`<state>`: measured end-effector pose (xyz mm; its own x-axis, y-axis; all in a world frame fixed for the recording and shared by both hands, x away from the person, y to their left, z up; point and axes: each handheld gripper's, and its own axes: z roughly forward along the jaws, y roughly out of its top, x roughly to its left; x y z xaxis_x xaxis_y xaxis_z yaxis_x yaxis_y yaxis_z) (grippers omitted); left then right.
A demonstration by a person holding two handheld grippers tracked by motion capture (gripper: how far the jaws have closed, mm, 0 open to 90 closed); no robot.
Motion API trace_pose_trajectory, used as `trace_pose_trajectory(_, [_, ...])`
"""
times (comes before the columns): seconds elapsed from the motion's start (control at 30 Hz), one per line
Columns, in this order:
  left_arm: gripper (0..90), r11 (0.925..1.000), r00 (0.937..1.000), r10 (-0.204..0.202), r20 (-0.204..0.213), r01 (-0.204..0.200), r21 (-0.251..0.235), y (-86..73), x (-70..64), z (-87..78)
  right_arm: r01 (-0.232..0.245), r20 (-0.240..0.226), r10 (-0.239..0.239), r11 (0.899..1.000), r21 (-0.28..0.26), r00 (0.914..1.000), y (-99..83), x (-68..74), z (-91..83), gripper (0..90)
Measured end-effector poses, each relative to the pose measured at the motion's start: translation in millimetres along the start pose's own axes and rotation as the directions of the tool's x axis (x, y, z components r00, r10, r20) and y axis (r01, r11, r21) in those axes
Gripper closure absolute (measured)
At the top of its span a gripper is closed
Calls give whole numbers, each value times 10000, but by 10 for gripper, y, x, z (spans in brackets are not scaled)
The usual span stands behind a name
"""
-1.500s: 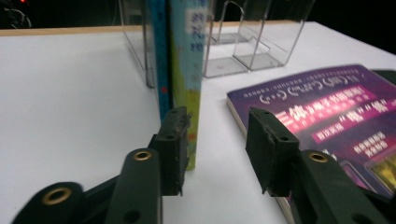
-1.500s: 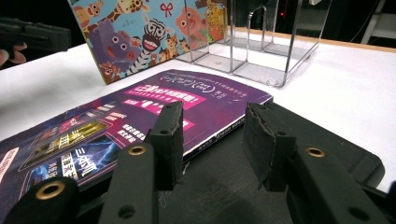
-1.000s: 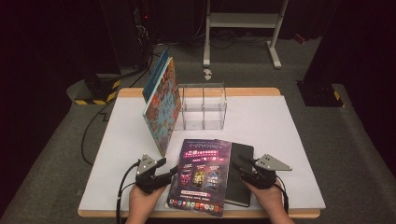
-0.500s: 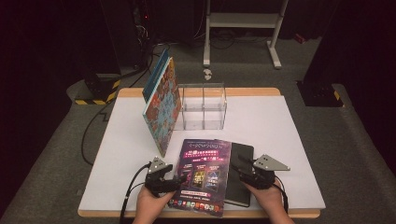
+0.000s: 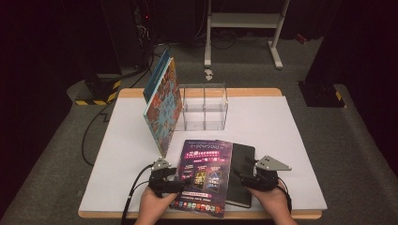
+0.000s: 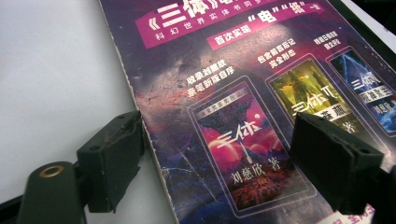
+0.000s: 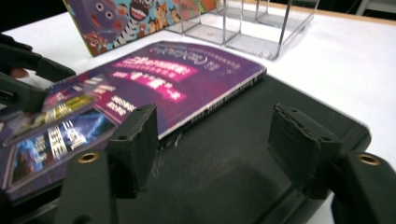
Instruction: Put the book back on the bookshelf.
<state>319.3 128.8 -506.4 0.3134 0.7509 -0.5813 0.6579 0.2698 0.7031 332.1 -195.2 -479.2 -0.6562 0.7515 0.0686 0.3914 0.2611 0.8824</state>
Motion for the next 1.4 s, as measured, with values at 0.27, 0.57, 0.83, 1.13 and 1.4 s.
trace_pose_trajectory(0.27, [163,9999,9999,-149,-73,149,-34,-4,-25,15,-214,65,213,9995,250,9998,-60,16,21,262])
trace_pose_trajectory(0.57, [171,9997,9996,-175,216,172,177,-38,-85,24,-193,22,193,9992,351,9998,-71,62,49,263])
trace_pose_trajectory(0.83, [173,9991,9976,-214,659,189,377,-60,-180,63,-356,261,348,9989,298,9991,-79,12,11,263])
trace_pose_trajectory(1.13, [188,9990,9928,244,1177,-285,336,-89,-341,93,-676,624,661,9975,217,9959,-98,-75,-39,251])
trace_pose_trajectory(1.4, [189,9973,9873,649,1451,-692,248,-115,-489,141,-1223,738,1205,9923,211,9900,-124,-145,-65,215])
